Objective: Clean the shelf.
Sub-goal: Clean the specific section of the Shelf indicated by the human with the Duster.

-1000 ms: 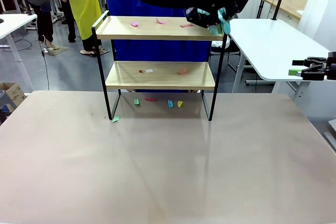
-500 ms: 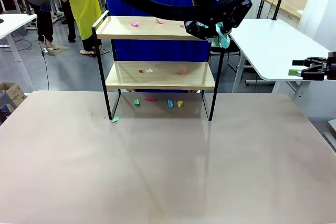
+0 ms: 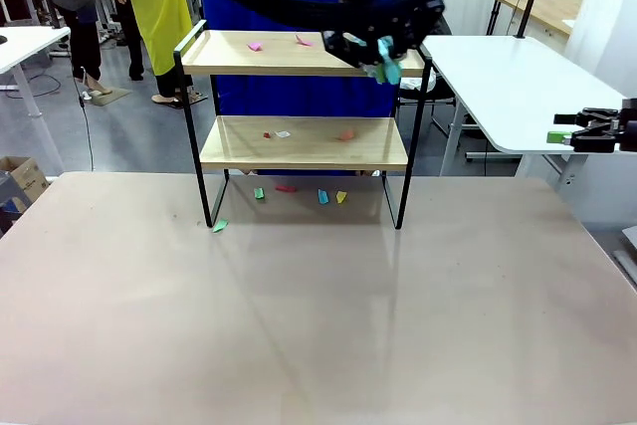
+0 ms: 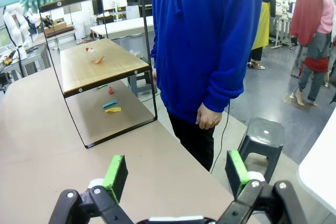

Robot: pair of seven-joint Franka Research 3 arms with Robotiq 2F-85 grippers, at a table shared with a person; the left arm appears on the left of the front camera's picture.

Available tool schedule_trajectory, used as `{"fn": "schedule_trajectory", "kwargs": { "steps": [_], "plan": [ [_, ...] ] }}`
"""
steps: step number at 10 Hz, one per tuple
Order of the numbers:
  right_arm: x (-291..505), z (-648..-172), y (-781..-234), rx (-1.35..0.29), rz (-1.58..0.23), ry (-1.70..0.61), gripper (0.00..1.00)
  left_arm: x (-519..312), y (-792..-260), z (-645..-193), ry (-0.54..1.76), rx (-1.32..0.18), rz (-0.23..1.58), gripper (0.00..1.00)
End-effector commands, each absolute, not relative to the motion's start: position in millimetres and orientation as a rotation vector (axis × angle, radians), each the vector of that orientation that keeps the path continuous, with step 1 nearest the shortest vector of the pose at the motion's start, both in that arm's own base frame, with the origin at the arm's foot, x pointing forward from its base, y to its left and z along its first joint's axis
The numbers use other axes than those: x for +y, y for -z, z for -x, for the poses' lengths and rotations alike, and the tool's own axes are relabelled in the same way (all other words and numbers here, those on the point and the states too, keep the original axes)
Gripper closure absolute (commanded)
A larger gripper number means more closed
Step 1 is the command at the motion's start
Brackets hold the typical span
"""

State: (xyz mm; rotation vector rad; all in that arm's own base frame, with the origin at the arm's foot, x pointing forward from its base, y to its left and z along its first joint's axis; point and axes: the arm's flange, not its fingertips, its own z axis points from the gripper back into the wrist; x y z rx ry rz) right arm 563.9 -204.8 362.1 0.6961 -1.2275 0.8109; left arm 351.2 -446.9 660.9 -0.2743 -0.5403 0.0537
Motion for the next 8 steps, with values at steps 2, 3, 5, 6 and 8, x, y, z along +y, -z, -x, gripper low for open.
{"fn": "schedule_trajectory", "kwargs": {
  "steps": [2,3,5,6,8],
  "plan": [
    [-203.1,-564.5,-365.0,-1.232,-0.696,-0.816,0.0,-393.6,-673.9,-366.0,-0.046,-0.478,0.165,0.87],
    [-203.1,-564.5,-365.0,-1.232,-0.696,-0.816,0.0,-375.2,-672.5,-368.2,-0.053,-0.468,0.146,0.87],
    [-203.1,-564.5,-365.0,-1.232,-0.696,-0.816,0.0,-338.3,-662.7,-371.5,-0.058,-0.461,0.064,0.87],
    [-203.1,-564.5,-365.0,-1.232,-0.696,-0.816,0.0,-317.6,-663.3,-369.5,-0.079,-0.48,0.019,0.87],
    [-203.1,-564.5,-365.0,-1.232,-0.696,-0.816,0.0,-282.0,-674.3,-359.2,-0.109,-0.559,-0.115,0.87]
  ]
}}
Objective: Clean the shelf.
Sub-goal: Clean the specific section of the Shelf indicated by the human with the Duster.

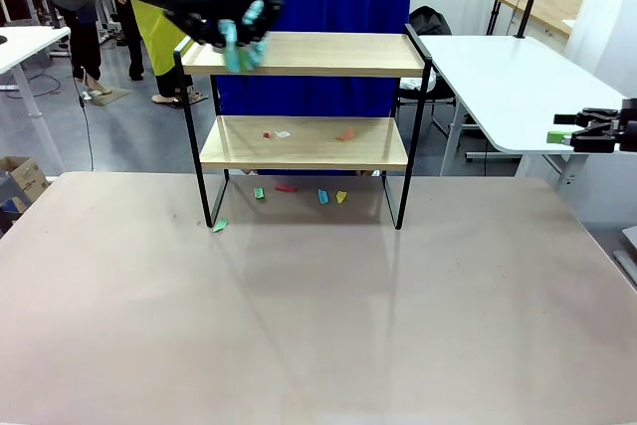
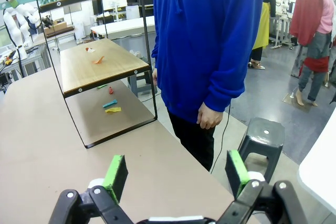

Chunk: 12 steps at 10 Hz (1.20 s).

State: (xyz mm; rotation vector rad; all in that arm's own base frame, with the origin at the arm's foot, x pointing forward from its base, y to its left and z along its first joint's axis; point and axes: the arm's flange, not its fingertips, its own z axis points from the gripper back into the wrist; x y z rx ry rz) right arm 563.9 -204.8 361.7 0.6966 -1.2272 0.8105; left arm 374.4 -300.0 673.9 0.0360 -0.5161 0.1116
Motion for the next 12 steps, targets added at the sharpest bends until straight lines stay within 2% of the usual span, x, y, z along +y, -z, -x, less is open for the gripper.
{"fn": "schedule_trajectory", "kwargs": {
  "steps": [1,2,4,6,9,10,12],
  "plan": [
    [-203.1,-564.5,-365.0,-1.232,-0.696,-0.816,0.0,-269.8,-673.3,-350.5,-0.094,-0.59,-0.211,0.87],
    [-203.1,-564.5,-365.0,-1.232,-0.696,-0.816,0.0,-261.3,-670.7,-344.2,-0.084,-0.637,-0.281,0.87],
    [-203.1,-564.5,-365.0,-1.232,-0.696,-0.816,0.0,-246.5,-674.1,-329.5,-0.05,-0.747,-0.305,0.87],
    [-203.1,-564.5,-365.0,-1.232,-0.696,-0.816,0.0,-237.2,-693.8,-313.3,-0.019,-0.814,-0.21,0.87],
    [-203.1,-564.5,-365.0,-1.232,-0.696,-0.816,0.0,-231.3,-718.3,-302.6,0.004,-0.82,-0.022,0.87],
    [-203.1,-564.5,-365.0,-1.232,-0.696,-0.816,0.0,-246.9,-715.0,-306.3,-0.037,-0.838,-0.168,0.87],
    [-203.1,-564.5,-365.0,-1.232,-0.696,-0.816,0.0,-246.9,-715.0,-306.3,-0.037,-0.838,-0.168,0.87]
  ]
}}
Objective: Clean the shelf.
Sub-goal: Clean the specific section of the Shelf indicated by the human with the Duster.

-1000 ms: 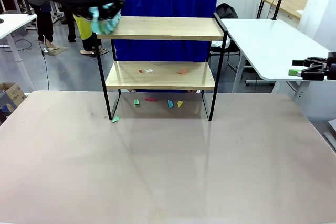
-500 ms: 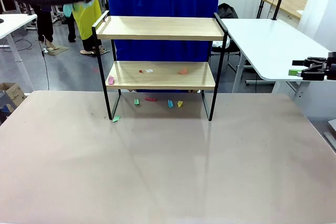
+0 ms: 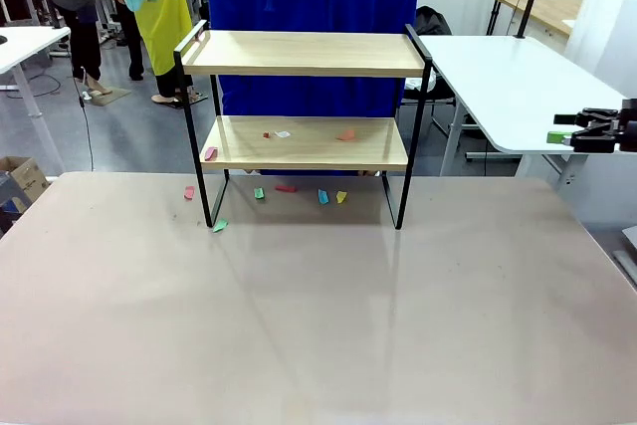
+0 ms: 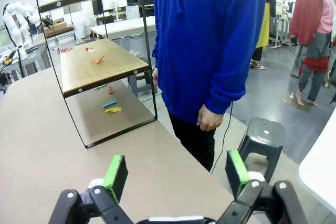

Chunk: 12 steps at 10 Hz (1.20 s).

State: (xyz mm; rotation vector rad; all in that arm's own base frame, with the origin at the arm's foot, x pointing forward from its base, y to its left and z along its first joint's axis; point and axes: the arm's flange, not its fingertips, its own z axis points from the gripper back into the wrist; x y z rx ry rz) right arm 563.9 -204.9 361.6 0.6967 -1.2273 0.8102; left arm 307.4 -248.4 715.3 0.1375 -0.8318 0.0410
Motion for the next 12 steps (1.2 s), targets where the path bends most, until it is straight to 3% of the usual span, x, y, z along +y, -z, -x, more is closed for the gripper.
{"fn": "schedule_trajectory", "kwargs": {
  "steps": [1,3,6,9,10,12],
  "plan": [
    [-203.1,-564.5,-365.0,-1.232,-0.696,-0.816,0.0,-246.1,-719.9,-304.9,-0.038,-0.839,-0.119,0.87],
    [-203.1,-564.5,-365.0,-1.232,-0.696,-0.816,0.0,-222.6,-745.5,-284.8,0.101,-0.903,0.076,0.87],
    [-203.1,-564.5,-365.0,-1.232,-0.696,-0.816,0.0,-169.8,-761.8,-258.8,0.339,-0.859,0.236,0.87],
    [-203.1,-564.5,-365.0,-1.232,-0.696,-0.816,0.0,-129.6,-752.1,-235.5,0.71,-0.673,0.378,0.87],
    [-203.1,-564.5,-365.0,-1.232,-0.696,-0.816,0.0,-116.2,-740.9,-233.2,0.828,-0.579,0.356,0.87],
    [-203.1,-564.5,-365.0,-1.232,-0.696,-0.816,0.0,-104.5,-714.1,-222.3,1.093,-0.536,0.202,0.87]
  ]
}}
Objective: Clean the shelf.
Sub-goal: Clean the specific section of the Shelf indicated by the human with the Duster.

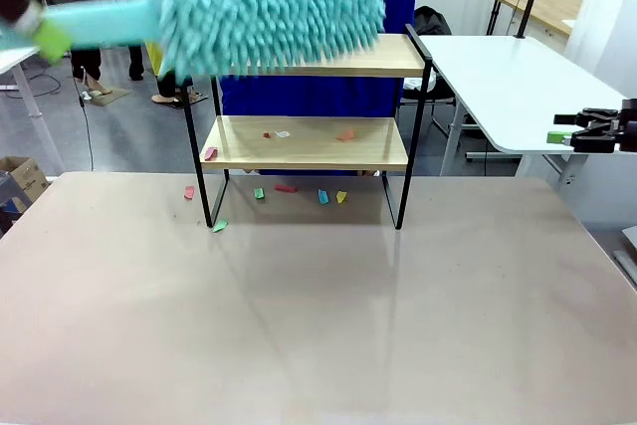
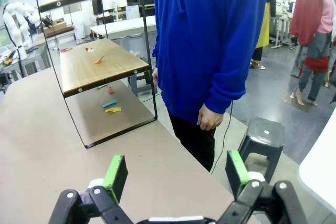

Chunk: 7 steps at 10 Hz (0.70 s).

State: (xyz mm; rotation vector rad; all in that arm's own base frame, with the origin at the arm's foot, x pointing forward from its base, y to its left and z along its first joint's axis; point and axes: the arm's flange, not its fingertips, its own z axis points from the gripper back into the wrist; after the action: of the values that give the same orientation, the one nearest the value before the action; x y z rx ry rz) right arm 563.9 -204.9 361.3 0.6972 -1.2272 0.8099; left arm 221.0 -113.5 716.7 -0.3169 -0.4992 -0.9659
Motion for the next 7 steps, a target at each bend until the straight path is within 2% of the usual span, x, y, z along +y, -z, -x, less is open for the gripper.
{"fn": "schedule_trajectory", "kwargs": {
  "steps": [1,5,7],
  "plan": [
    [-203.1,-564.5,-365.0,-1.232,-0.696,-0.816,0.0,-104.3,-702.9,-214.5,1.181,-0.488,0.124,0.87],
    [-203.1,-564.5,-365.0,-1.232,-0.696,-0.816,0.0,-123.5,-640.6,-228.6,1.382,-0.289,-0.107,0.87],
    [-203.1,-564.5,-365.0,-1.232,-0.696,-0.816,0.0,-130.7,-604.4,-243.9,1.465,-0.167,-0.07,0.87]
  ]
}}
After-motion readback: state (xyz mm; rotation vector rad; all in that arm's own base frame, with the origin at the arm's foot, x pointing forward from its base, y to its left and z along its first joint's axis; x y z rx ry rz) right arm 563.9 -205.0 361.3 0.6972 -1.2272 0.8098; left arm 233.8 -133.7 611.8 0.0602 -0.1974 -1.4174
